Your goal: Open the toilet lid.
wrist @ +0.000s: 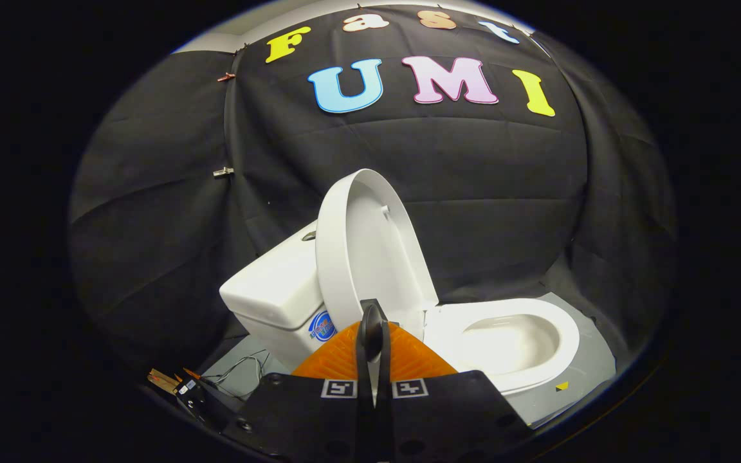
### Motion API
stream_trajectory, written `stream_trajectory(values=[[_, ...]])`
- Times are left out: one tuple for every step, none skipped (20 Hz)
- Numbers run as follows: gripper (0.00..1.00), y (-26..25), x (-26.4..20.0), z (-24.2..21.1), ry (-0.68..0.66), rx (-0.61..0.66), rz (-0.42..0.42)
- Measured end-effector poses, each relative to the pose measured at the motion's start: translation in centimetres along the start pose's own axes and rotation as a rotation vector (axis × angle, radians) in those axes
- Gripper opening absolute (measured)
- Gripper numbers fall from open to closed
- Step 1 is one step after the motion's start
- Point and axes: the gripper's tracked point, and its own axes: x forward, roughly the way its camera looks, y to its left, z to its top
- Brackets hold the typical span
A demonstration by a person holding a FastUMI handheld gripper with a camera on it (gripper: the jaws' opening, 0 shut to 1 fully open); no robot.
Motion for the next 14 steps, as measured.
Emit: stream_trajectory(values=[[0.05, 0.0, 0.0, 0.0, 0.001, 0.003, 0.001], [0.05, 0.0, 0.0, -0.1, 0.002, 0.005, 0.002], [0.05, 0.0, -0.1, -0.1, 0.004, 0.006, 0.002], [0.05, 0.1, -0.1, -0.1, 0.008, 0.012, 0.014], [0.08, 0.1, -0.2, -0.3, 0.016, 0.024, 0.017], [0.12, 0.0, -0.2, -0.3, 0.030, 0.034, 0.020], [0.12, 0.2, -0.5, -0.2, 0.041, 0.050, 0.045], [0.12, 0.5, -0.9, 0.0, 0.047, 0.066, 0.062], [0.24, 0.4, -0.8, 0.2, 0.040, 0.072, 0.068], [0.24, 0.1, -1.5, 0.7, 0.026, 0.080, 0.075], [0.35, -0.5, -2.0, 1.4, 0.008, 0.079, 0.064], [0.47, -0.7, -2.6, 1.9, 0.000, 0.080, 0.068], [0.58, -0.8, -2.8, 2.1, -0.006, 0.083, 0.071], [0.69, -1.2, -3.4, 2.6, -0.011, 0.084, 0.068]])
